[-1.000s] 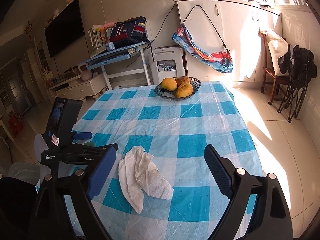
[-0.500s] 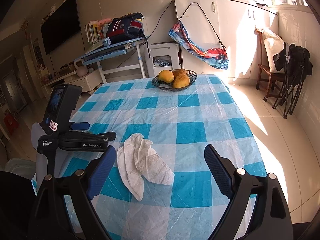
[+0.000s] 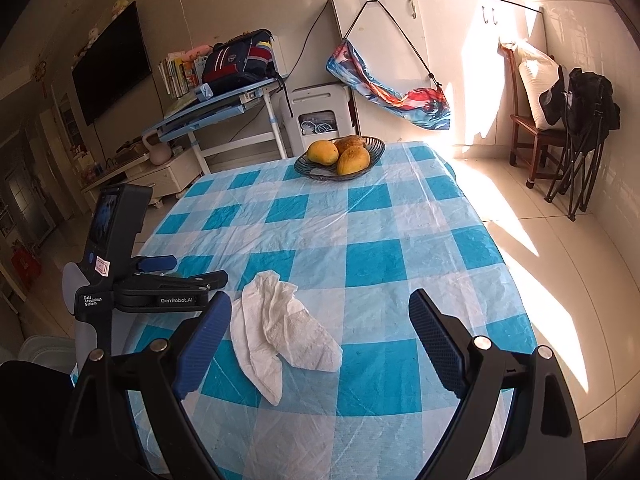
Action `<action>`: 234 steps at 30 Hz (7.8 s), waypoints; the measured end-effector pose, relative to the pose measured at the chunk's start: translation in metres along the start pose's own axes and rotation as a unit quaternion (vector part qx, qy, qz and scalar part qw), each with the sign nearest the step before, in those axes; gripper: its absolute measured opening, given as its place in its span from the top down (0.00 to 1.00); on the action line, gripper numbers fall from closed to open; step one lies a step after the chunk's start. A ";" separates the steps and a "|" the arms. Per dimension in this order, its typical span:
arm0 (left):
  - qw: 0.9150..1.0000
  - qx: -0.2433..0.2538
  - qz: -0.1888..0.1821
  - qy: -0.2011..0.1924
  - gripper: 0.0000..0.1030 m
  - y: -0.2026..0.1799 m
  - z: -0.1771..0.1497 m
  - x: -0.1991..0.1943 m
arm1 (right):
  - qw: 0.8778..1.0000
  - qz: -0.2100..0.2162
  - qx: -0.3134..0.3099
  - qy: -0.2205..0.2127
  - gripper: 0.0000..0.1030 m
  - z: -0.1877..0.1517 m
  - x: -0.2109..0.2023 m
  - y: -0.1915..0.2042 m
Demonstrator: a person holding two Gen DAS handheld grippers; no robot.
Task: Collect trash
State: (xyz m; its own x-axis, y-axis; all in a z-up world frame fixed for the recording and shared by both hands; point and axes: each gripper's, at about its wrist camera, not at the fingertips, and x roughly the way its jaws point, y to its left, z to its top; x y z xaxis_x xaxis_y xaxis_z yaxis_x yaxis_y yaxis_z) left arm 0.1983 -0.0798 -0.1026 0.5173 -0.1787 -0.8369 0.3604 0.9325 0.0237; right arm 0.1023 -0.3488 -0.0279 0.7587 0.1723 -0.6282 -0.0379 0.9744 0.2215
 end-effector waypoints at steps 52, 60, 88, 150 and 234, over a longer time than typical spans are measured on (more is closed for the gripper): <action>1.000 0.000 0.000 0.000 0.06 0.000 0.000 0.000 | 0.992 0.052 -0.088 0.073 0.12 -0.003 0.025 0.029; 1.000 0.001 0.001 0.000 0.06 0.000 -0.001 0.000 | 0.990 0.060 -0.081 0.097 0.12 -0.007 0.044 0.026; 1.000 -0.004 -0.021 -0.019 0.06 0.020 -0.026 -0.032 | 0.982 0.067 -0.119 0.131 0.24 -0.014 0.073 0.036; 0.983 -0.127 -0.012 -0.131 0.63 0.146 -0.036 -0.157 | 0.984 0.117 -0.131 0.037 0.88 0.007 0.028 0.071; 0.924 -0.330 0.158 -0.109 0.07 0.333 -0.049 -0.117 | 0.945 0.240 -0.205 0.082 0.47 0.055 0.186 0.303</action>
State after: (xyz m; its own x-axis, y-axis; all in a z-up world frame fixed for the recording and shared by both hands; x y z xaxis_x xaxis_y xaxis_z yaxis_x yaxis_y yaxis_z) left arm 0.2198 0.2666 -0.0233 0.6858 0.1439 -0.7135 -0.3507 0.9243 -0.1507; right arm 0.2678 -0.0289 -0.0370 0.4802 0.5960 -0.6436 -0.6261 0.7468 0.2244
